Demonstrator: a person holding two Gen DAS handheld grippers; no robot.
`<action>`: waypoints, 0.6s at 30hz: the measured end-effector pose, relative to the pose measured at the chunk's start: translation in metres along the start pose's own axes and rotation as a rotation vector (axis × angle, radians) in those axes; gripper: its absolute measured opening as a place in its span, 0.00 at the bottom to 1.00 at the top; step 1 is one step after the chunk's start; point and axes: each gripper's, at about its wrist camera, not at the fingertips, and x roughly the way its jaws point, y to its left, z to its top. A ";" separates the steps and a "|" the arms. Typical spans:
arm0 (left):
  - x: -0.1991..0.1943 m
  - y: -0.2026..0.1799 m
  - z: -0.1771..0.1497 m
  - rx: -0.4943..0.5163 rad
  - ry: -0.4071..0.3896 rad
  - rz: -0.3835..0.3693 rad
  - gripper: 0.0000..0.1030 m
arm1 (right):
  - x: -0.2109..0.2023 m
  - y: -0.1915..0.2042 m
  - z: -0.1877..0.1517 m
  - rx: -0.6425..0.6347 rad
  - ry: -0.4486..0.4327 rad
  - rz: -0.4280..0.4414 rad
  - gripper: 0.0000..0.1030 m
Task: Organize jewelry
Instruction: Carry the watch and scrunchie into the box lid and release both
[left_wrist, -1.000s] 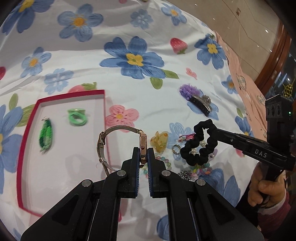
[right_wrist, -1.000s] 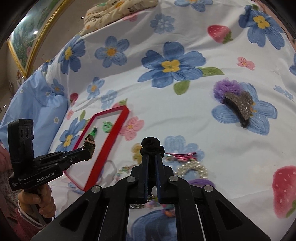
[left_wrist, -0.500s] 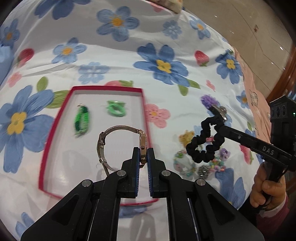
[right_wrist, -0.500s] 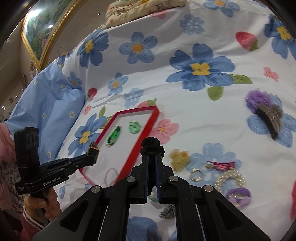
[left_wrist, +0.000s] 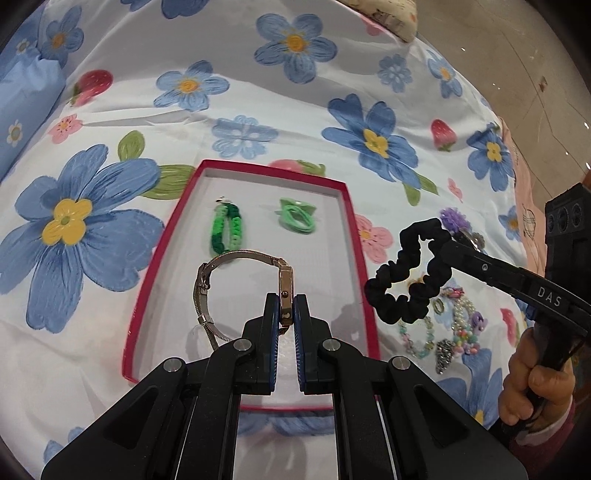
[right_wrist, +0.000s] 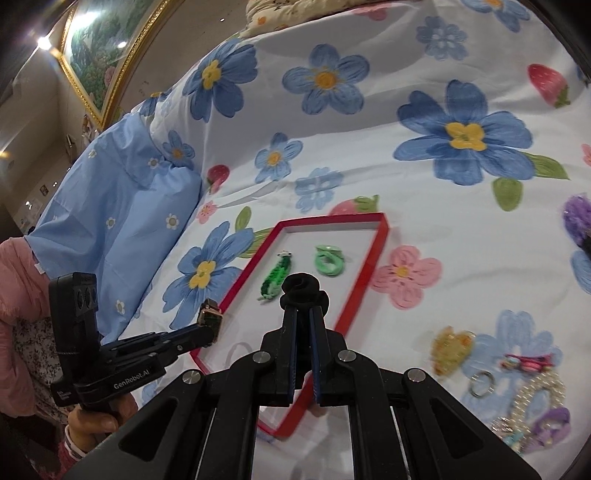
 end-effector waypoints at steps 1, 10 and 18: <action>0.002 0.002 0.002 -0.004 0.001 0.001 0.06 | 0.004 0.001 0.001 -0.001 0.003 0.004 0.06; 0.041 0.017 0.020 -0.004 0.042 0.026 0.06 | 0.062 -0.006 0.014 0.019 0.068 0.009 0.06; 0.078 0.028 0.030 -0.004 0.093 0.063 0.06 | 0.107 -0.022 0.026 0.015 0.120 -0.052 0.06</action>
